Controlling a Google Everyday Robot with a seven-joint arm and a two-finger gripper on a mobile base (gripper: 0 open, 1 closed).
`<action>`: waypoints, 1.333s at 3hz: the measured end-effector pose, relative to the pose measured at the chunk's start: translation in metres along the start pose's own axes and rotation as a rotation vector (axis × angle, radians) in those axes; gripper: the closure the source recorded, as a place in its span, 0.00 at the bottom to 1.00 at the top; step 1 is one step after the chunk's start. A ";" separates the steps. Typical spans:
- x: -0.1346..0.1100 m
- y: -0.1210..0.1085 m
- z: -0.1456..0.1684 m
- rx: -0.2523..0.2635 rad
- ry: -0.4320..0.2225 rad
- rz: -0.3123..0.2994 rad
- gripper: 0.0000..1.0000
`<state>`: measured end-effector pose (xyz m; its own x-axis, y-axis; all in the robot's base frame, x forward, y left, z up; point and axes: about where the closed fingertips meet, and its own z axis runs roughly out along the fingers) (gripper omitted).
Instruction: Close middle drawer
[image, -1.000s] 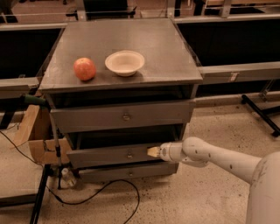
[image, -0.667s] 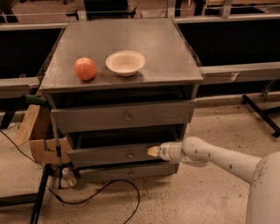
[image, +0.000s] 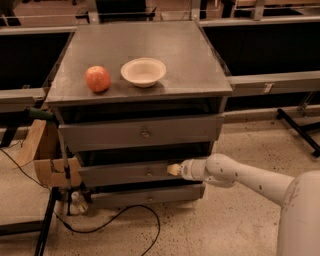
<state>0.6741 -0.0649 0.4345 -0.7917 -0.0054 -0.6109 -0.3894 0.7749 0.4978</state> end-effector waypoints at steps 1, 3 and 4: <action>-0.015 -0.002 0.008 0.011 -0.016 -0.003 1.00; -0.022 -0.007 0.015 0.014 -0.024 0.002 1.00; -0.014 -0.015 0.010 -0.009 -0.012 0.006 1.00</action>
Offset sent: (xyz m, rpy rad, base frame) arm 0.0854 0.0131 0.0165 -0.0245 -0.0649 -0.0634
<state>0.6959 -0.0706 0.4295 -0.7886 0.0067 -0.6148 -0.3887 0.7693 0.5071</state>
